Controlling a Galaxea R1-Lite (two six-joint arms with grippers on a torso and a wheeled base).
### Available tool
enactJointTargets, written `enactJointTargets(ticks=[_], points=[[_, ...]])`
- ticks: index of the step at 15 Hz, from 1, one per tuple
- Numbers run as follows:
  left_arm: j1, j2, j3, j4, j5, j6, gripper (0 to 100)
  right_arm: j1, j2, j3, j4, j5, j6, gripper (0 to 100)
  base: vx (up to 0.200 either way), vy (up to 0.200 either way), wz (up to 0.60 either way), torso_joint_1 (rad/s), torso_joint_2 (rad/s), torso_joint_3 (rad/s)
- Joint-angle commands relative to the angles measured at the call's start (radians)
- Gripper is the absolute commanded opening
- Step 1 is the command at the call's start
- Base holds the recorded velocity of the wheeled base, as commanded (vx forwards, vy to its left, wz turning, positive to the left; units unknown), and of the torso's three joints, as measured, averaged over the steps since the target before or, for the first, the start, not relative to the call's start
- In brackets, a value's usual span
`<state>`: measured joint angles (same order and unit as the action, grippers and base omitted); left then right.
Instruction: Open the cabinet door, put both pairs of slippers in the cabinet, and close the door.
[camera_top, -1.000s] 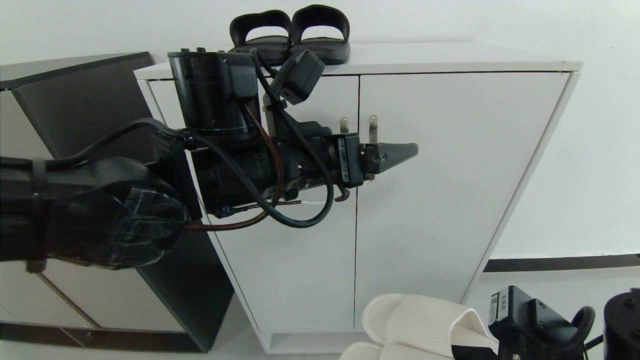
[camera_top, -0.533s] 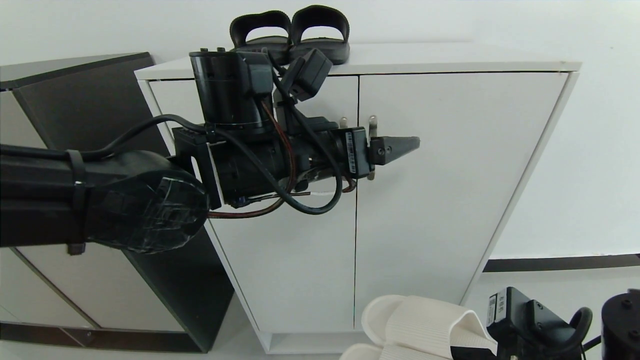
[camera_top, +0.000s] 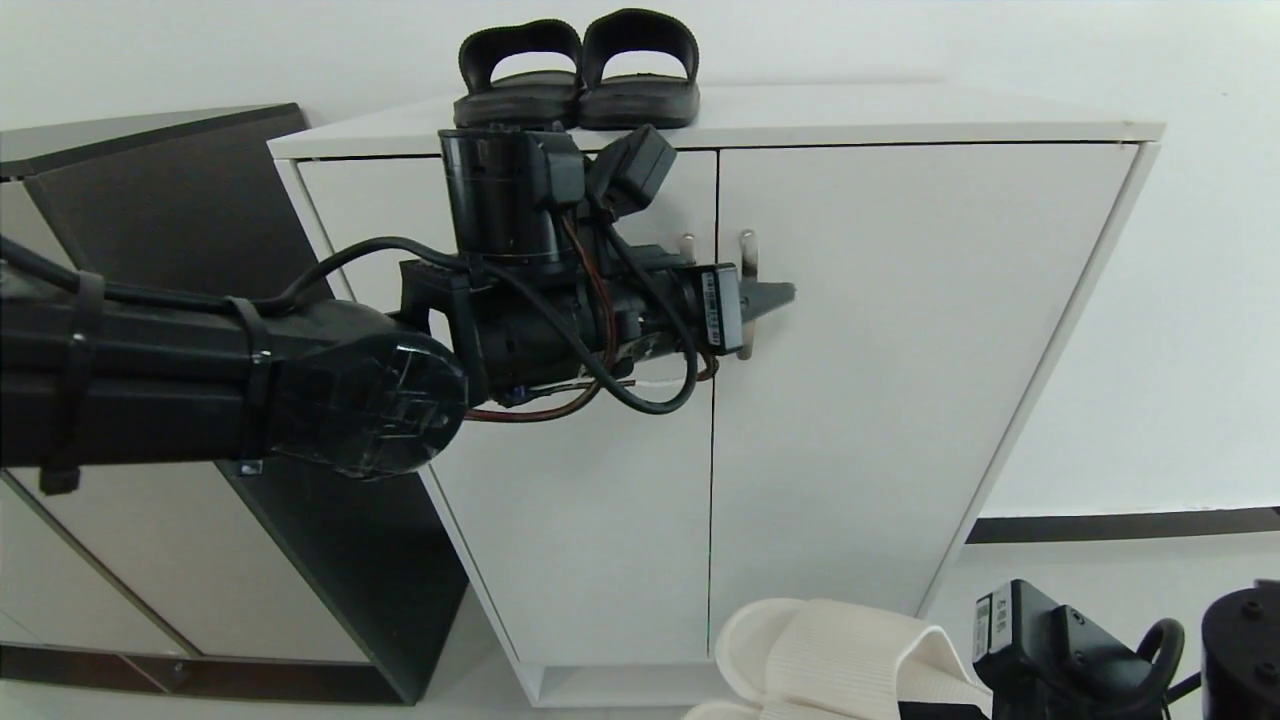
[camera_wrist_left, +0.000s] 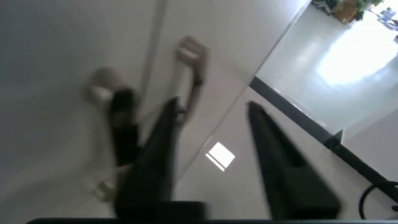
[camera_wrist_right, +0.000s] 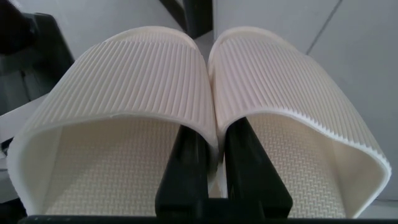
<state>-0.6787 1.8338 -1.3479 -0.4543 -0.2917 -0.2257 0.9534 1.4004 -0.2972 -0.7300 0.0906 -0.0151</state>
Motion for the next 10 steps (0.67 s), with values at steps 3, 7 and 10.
enactJointTargets(ticks=[3, 7, 10], points=[[-0.05, -0.087, 0.078, -0.003, -0.01, 0.002, 0, -0.001, -0.032, 0.02, 0.0, 0.058, 0.0, 0, 0.0, 0.0, 0.0, 0.0, 0.0, 0.0], [-0.091, -0.163, 0.156, -0.003, -0.006, 0.003, 0, -0.001, -0.054, 0.033, 0.0, 0.101, -0.002, 0, 0.0, 0.0, 0.0, 0.0, 0.0, 0.0], [-0.111, -0.234, 0.223, -0.004, 0.04, 0.014, 0, -0.001, -0.054, 0.035, 0.0, 0.1, 0.0, 0, 0.0, 0.0, 0.0, 0.0, 0.0, 0.0]])
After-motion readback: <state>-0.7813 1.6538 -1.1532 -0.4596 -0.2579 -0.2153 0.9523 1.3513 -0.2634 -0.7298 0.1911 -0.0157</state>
